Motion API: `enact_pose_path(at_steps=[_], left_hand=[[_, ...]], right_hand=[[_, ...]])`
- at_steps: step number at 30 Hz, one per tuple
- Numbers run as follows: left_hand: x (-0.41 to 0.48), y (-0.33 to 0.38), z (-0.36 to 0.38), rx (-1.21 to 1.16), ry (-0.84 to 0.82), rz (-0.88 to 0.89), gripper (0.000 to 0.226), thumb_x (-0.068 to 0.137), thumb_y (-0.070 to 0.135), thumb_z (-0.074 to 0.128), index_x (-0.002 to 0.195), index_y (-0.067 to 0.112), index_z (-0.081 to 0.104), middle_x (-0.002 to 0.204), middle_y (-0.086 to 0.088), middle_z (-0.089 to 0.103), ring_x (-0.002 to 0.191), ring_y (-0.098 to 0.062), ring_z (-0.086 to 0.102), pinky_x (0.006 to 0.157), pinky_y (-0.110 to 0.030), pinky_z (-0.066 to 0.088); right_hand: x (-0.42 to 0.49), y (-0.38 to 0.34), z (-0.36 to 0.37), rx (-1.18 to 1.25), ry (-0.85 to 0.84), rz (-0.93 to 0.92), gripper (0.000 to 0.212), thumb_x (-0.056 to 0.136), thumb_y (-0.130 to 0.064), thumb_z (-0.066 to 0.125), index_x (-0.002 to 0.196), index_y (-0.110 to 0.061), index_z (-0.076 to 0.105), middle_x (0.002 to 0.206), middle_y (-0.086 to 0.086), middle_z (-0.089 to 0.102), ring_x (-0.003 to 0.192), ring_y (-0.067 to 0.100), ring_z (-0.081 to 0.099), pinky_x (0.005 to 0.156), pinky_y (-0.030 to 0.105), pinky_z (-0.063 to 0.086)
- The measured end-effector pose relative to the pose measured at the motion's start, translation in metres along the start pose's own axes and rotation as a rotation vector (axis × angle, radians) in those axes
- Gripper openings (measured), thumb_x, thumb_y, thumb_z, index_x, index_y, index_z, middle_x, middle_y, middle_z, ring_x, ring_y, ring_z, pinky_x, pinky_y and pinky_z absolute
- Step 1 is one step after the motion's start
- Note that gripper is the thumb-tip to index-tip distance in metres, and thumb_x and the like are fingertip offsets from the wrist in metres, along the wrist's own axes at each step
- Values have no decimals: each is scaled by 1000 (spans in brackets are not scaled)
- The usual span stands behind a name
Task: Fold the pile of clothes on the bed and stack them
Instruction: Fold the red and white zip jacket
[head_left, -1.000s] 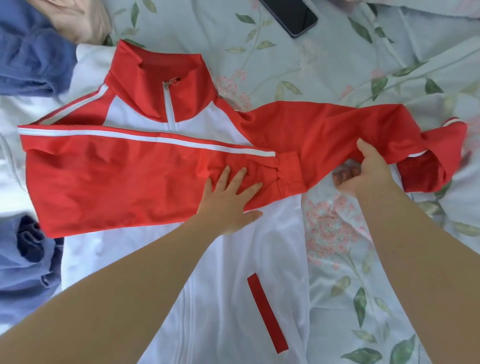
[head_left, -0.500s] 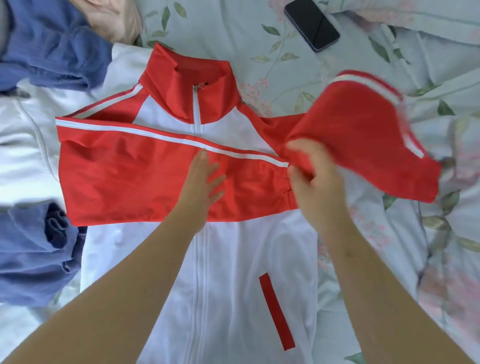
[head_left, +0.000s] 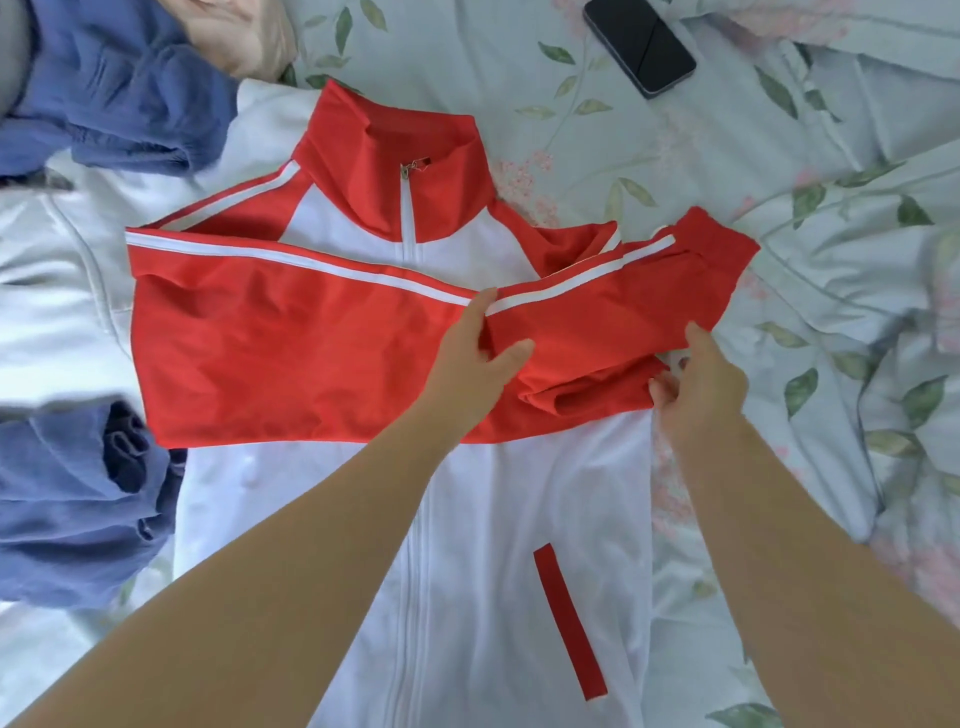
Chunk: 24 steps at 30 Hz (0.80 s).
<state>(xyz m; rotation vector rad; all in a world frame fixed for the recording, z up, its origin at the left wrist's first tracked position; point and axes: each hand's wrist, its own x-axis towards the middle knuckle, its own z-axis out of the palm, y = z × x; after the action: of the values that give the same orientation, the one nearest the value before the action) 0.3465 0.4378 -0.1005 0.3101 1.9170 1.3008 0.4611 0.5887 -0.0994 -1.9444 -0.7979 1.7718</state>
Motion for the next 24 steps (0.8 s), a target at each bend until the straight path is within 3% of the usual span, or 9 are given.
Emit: enact_pose_path(at_steps=[3,6,8,10,14,16,18,21,24], left_hand=[[10,-5,8,227,-31,23,61,91,14,59,145,19,32,143,-9,42,131,-22,41,111,-39,33],[7,1,3,84,14,-41,51,95,18,53,143,22,35,139,2,48,127,-9,45,109,-33,36],[-1,7,-6,-86,80,-105,38,97,24,51,133,30,42,114,16,57,104,5,56,92,-28,44],[-11,11,-21,-318,177,-223,31,97,35,47,128,36,43,102,17,57,92,0,58,78,-29,46],[-34,-2,-68,-734,391,-319,53,94,62,27,136,34,42,130,5,51,121,-18,50,94,-38,40],[-51,-19,-92,-1007,449,-303,66,89,70,24,139,31,42,136,2,50,128,-27,45,101,-47,36],[-64,-35,-110,-1194,473,-281,75,80,79,26,132,32,50,128,1,59,119,-32,53,98,-54,39],[-69,-46,-127,-1267,523,-291,79,74,84,35,128,29,56,122,-3,65,112,-30,61,95,-52,45],[-60,-45,-129,-912,591,-382,43,90,43,58,126,20,58,124,-4,64,109,-22,63,84,-39,52]], right_hand=[[20,-10,10,-108,-24,66,31,84,-32,69,108,-16,58,94,2,61,75,14,58,65,26,49],[20,-21,17,-145,-48,-26,15,87,-16,65,98,-8,60,83,2,58,60,7,58,61,16,50],[8,-24,25,-308,-20,-409,24,87,-9,60,111,-3,62,92,5,63,76,14,61,74,21,50],[-21,-16,36,-592,-74,-840,33,88,-8,57,120,-6,61,107,15,63,99,28,58,92,33,43],[-85,30,54,-1017,-625,-1341,33,84,-16,62,116,-20,68,94,13,62,89,34,55,79,39,41],[-98,53,54,-1234,-862,-1301,35,82,-24,65,117,-29,67,100,2,61,98,27,52,86,37,38],[-97,68,46,-1221,-877,-1212,30,82,-22,66,112,-25,69,104,-2,65,104,24,53,91,36,37],[-89,72,35,-1016,-631,-1161,19,81,-10,65,97,-14,73,96,2,70,90,29,61,82,40,46],[-70,72,29,-1195,-391,-1045,29,84,-12,62,113,-15,66,112,6,65,99,32,56,83,41,44]])
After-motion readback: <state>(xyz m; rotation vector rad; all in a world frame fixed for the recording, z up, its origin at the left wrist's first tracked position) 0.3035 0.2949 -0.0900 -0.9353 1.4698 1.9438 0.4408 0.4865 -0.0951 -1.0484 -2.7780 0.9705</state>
